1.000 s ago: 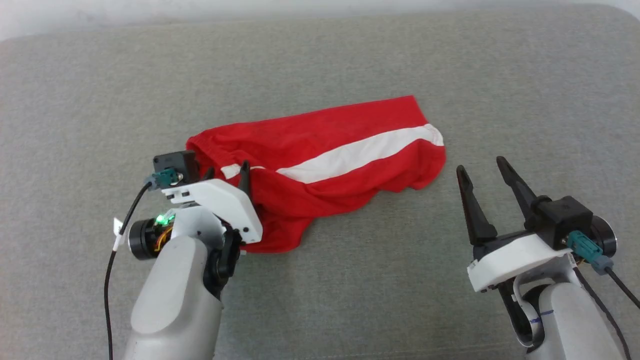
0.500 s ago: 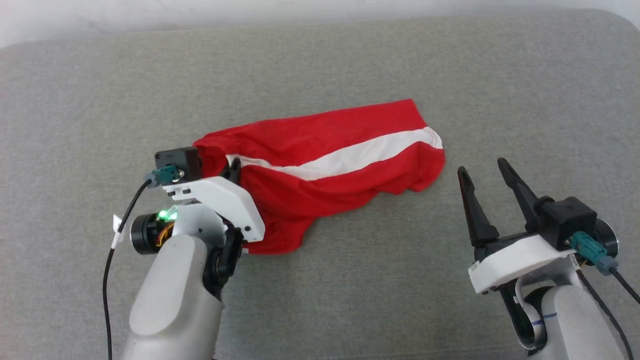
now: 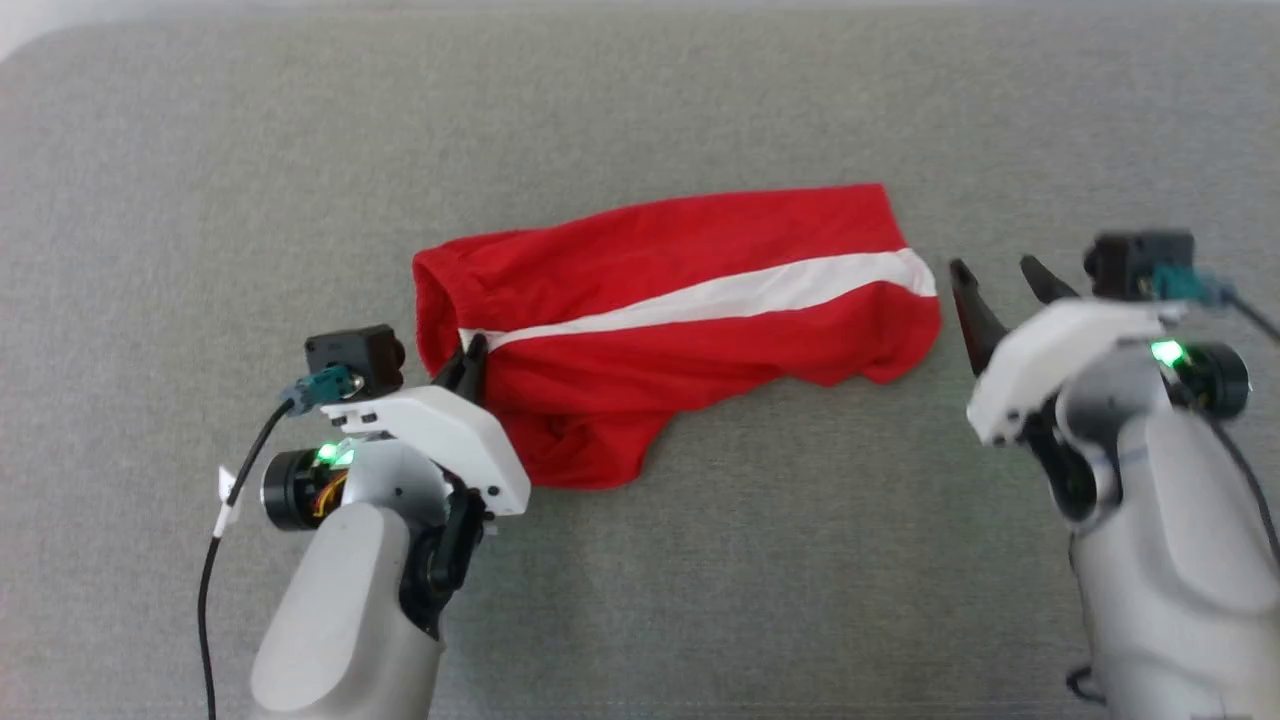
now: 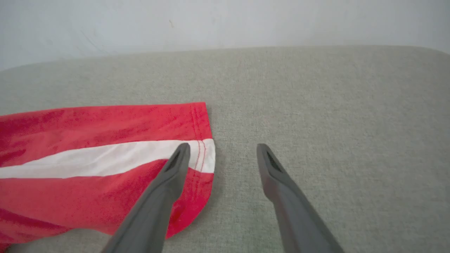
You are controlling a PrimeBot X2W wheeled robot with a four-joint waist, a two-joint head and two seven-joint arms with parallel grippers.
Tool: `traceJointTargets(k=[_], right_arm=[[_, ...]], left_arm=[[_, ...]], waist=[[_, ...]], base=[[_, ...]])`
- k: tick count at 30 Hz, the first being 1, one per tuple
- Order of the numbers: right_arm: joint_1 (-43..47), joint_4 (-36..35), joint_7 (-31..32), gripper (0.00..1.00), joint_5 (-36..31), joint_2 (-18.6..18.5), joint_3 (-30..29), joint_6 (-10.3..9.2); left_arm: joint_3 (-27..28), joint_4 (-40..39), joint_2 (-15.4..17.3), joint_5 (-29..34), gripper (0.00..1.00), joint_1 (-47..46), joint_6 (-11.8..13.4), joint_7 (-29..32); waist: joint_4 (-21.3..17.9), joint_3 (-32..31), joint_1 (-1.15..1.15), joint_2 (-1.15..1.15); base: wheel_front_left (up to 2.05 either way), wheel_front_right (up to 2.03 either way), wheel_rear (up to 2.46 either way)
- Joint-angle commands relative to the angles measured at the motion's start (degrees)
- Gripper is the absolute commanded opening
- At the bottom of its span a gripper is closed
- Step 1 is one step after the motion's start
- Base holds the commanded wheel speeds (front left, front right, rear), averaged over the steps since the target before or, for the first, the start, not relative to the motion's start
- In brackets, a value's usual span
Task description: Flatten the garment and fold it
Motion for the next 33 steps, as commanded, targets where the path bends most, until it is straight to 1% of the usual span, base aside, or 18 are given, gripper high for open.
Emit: traceJointTargets(k=[1,7,13,14,15,16,17,18,20,22,26,30,33], right_arm=[[-1.7,1.2,0.5,1.0,0.1,0.2,-0.3,-0.05],[-9.7,12.9,7.1,1.0,-4.5,0.2,-1.3,-0.05],[-12.7,18.8,13.1,1.0,-12.4,0.2,-1.3,-0.05],[-12.9,19.4,14.2,0.82,-13.0,0.2,-1.5,-0.05],[-13.1,20.0,15.1,0.45,-13.4,0.2,-1.7,-0.05],[-13.1,20.4,15.9,0.31,-13.8,0.2,-1.7,-0.05],[-13.2,20.7,16.2,0.1,-13.9,0.2,-1.7,-0.05],[-13.3,20.6,16.0,0.0,-14.0,0.2,-1.7,-0.05],[-13.2,19.9,14.3,0.0,-13.8,0.2,-1.7,-0.05],[-12.8,18.8,11.1,0.0,-14.1,0.2,-2.0,-0.05],[-10.4,16.3,3.6,0.0,-10.9,0.2,-2.2,-0.05],[-6.4,11.3,-3.8,0.0,-5.5,0.2,-0.9,-0.05],[-2.3,6.2,-6.2,0.0,-3.1,0.2,-0.2,-0.05]], left_arm=[[-0.2,-0.2,-0.1,-0.2,0.0,-0.5,-0.4,-0.3],[-2.0,-0.1,-0.9,-0.3,0.0,-2.4,-0.9,-1.3],[-3.0,0.5,-1.2,-0.8,0.0,-3.3,-1.2,-1.9],[-3.1,0.7,-1.2,-0.9,0.0,-3.4,-1.3,-1.9],[-3.1,0.8,-1.2,-1.0,0.0,-3.4,-1.3,-2.0],[-3.1,0.9,-1.2,-1.1,0.0,-3.4,-1.3,-2.1],[-3.1,1.0,-1.2,-1.1,0.0,-3.4,-1.3,-2.2],[-3.1,1.1,-1.2,-1.2,0.0,-3.4,-1.3,-2.2],[-3.1,1.3,-1.1,-1.3,0.0,-3.4,-1.3,-2.4],[-3.1,1.5,-1.0,-1.3,0.0,-3.2,-1.4,-3.0],[-3.0,1.8,-0.9,-1.6,0.0,-2.7,-1.8,-4.6],[-2.5,1.4,-0.5,-1.9,0.0,-2.0,-2.2,-6.7],[-1.9,0.3,-0.1,-2.7,0.0,-1.3,-2.9,-8.2]], waist=[[1.4,1.5,0.0,0.0],[3.2,3.6,0.0,0.0],[4.1,4.3,0.0,0.0],[4.2,4.3,0.0,0.0],[4.2,4.3,0.0,0.0],[4.2,4.3,0.0,0.0],[4.1,4.3,0.0,0.0],[4.1,4.3,0.0,0.0],[3.9,4.1,0.0,0.0],[3.7,3.6,0.0,0.0],[3.3,1.6,0.0,0.0],[2.6,-0.9,0.0,0.0],[1.8,-2.7,0.0,0.0]], base=[[0.0,0.0,0.0],[0.0,0.0,0.0],[0.0,0.0,0.0],[0.0,0.0,0.0],[0.0,0.0,0.0],[0.0,0.0,0.0],[0.0,0.0,0.0],[0.0,0.0,0.0],[0.0,0.0,0.0],[0.0,0.0,0.0],[0.0,0.0,0.0],[0.0,0.0,0.0],[0.0,0.0,0.0]])
